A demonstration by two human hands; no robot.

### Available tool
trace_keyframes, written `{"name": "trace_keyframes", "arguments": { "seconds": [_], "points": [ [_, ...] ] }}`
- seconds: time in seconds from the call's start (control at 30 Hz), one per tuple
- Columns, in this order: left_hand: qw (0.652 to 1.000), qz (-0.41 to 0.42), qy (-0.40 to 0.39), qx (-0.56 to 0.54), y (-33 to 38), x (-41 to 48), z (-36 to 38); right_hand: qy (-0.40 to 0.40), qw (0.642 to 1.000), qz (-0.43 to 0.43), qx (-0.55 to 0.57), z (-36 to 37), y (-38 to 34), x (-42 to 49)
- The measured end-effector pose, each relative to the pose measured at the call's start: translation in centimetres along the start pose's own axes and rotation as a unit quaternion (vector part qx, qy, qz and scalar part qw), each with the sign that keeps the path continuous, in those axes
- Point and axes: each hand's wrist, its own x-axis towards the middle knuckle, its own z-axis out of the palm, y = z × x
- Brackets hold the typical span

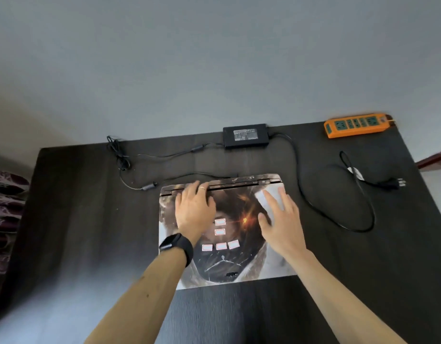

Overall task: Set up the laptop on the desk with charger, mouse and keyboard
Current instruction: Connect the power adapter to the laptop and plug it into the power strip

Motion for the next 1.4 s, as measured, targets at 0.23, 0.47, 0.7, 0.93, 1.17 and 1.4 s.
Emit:
{"name": "trace_keyframes", "arguments": {
  "seconds": [0.23, 0.47, 0.7, 0.93, 1.17, 1.4],
  "points": [
    [0.983, 0.118, -0.080, -0.119, 9.9, -7.7, -0.2, 0.086, 0.982, 0.110, 0.128, -7.3, 3.2, -9.9],
    [0.963, 0.147, -0.141, -0.176, 18.4, -10.3, 0.3, 0.163, 0.929, 0.219, 0.249, -13.3, 10.7, -11.7],
    [0.969, 0.091, -0.128, -0.189, 25.3, -7.1, 2.2, 0.127, 0.788, 0.415, 0.436, -15.3, 21.1, -4.1],
    [0.974, 0.065, -0.134, -0.171, 31.7, -2.0, 3.1, 0.132, 0.720, 0.426, 0.531, -16.1, 27.2, 5.5],
    [0.983, 0.093, -0.152, -0.052, 34.8, 0.4, 3.9, 0.120, 0.801, 0.367, 0.458, -15.6, 28.5, 9.4],
    [0.978, 0.116, -0.171, -0.008, 35.3, 0.7, 3.8, 0.132, 0.845, 0.310, 0.416, -16.9, 29.8, 7.5]
  ]
}}
